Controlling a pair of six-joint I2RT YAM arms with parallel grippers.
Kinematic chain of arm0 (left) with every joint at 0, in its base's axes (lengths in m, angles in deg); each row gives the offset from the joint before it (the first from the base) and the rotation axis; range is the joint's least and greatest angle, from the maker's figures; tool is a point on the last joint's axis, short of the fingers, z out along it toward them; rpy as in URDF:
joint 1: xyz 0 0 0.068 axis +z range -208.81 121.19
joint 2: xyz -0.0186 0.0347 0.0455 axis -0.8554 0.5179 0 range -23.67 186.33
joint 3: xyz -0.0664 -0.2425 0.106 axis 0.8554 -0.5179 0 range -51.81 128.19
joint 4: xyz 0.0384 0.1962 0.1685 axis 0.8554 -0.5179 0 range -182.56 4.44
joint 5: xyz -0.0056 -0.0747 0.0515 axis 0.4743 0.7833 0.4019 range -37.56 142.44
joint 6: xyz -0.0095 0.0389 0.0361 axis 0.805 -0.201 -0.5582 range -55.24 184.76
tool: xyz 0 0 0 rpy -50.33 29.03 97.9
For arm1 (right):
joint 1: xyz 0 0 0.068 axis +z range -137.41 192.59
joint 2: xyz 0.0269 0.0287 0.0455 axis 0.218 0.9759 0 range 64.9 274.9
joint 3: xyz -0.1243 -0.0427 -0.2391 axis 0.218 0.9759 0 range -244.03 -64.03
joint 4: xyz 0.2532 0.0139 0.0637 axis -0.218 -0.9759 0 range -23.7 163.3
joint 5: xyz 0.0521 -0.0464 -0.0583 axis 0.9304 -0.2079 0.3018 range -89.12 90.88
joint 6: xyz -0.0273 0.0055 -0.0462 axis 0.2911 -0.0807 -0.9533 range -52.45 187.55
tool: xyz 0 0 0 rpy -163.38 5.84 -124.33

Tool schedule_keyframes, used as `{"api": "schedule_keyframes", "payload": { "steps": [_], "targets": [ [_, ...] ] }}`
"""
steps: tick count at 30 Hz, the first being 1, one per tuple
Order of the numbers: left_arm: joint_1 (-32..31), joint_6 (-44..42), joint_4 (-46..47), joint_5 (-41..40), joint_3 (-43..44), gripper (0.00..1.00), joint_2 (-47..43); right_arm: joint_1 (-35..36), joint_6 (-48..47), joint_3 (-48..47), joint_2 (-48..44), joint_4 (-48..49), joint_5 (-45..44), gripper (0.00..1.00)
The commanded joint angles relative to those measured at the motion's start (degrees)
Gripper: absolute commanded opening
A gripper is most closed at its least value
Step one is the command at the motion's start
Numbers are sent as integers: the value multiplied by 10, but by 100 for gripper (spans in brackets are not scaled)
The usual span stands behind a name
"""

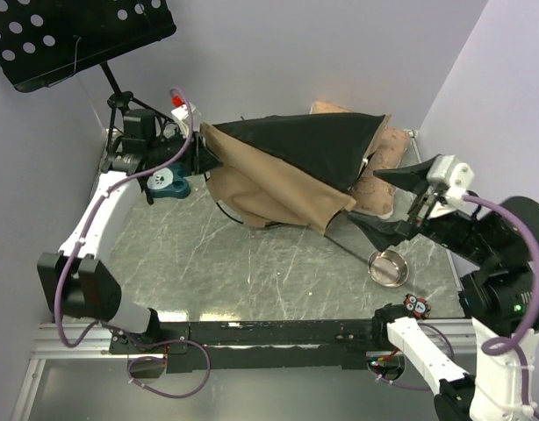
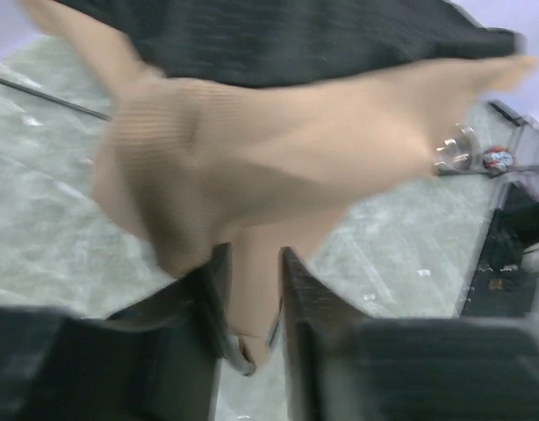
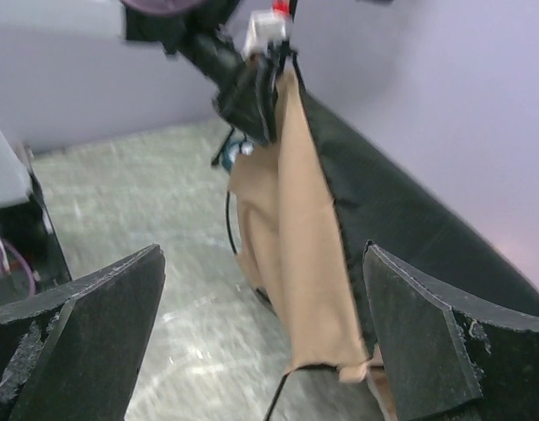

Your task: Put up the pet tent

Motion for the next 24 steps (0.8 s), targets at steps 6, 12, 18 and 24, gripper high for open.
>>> {"api": "schedule_keyframes", "payload": {
  "steps": [6,12,18,24],
  "targets": [
    [64,-153,24,121,98,14,113,-3,73,-111,31,55,-121,99],
    [85,-205,18,203,123,12,136,-18,-101,20,59,-78,-95,99],
    [85,-305,-81,249,154,15,146,-37,-163,23,149,-122,16,99],
    [85,-354,-125,257,156,17,144,-24,-184,2,253,-150,81,99]
  ]
}}
